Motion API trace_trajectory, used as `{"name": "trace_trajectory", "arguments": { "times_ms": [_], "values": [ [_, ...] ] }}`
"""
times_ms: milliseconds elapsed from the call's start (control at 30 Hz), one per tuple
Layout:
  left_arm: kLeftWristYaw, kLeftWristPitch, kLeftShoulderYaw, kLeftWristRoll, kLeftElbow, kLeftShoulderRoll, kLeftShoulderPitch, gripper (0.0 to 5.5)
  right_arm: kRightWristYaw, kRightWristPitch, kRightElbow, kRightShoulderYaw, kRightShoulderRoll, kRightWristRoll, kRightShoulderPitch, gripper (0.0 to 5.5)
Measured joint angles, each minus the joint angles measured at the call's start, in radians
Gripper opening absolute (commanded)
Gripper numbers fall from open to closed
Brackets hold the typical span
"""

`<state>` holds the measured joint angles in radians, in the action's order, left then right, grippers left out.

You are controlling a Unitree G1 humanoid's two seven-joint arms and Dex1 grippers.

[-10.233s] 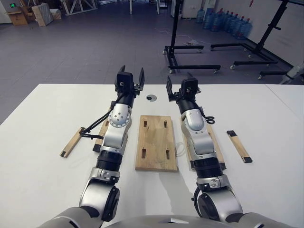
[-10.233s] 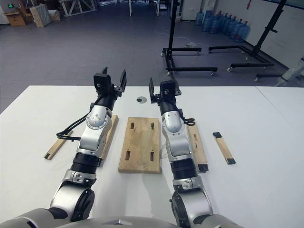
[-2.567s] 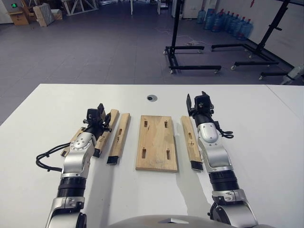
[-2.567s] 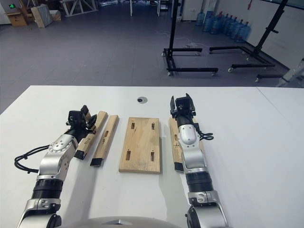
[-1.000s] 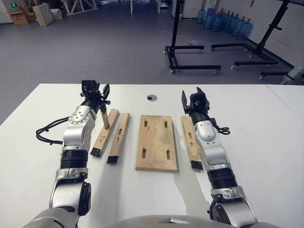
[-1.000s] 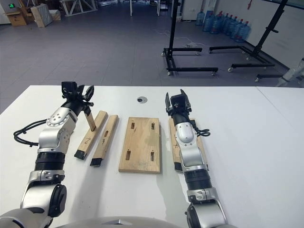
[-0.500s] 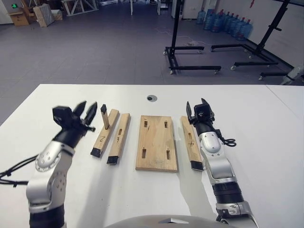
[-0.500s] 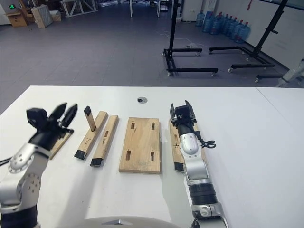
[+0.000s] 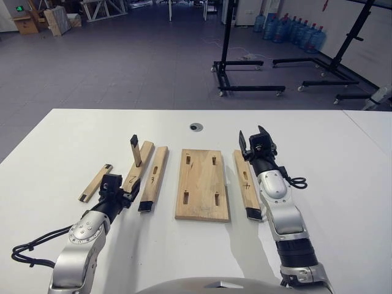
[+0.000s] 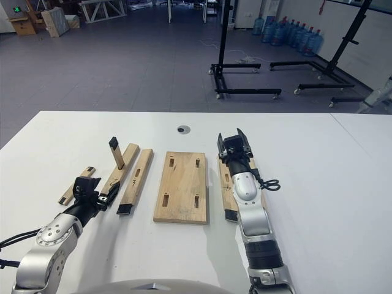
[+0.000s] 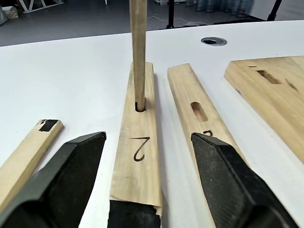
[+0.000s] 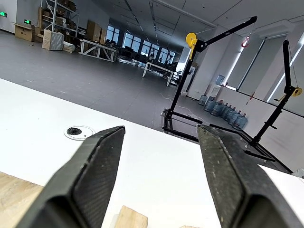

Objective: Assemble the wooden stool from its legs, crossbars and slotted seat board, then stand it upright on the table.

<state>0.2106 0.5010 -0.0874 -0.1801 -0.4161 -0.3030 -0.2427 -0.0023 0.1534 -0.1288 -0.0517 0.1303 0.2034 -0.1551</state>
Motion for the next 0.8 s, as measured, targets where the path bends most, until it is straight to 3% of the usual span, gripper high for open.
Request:
{"name": "trace_trajectory", "arguments": {
  "times_ms": [733, 800],
  "values": [
    [-0.019, 0.133, 0.049, 0.083, 0.241, -0.021, 0.200, 3.28, 0.012, 0.010, 0.014, -0.010, -0.009, -0.007, -0.053, 2.77],
    [-0.019, 0.146, 0.048, 0.083, 0.244, -0.021, 0.208, 2.97, 0.012, 0.010, 0.022, -0.010, -0.009, -0.007, -0.056, 2.77]
  ]
}}
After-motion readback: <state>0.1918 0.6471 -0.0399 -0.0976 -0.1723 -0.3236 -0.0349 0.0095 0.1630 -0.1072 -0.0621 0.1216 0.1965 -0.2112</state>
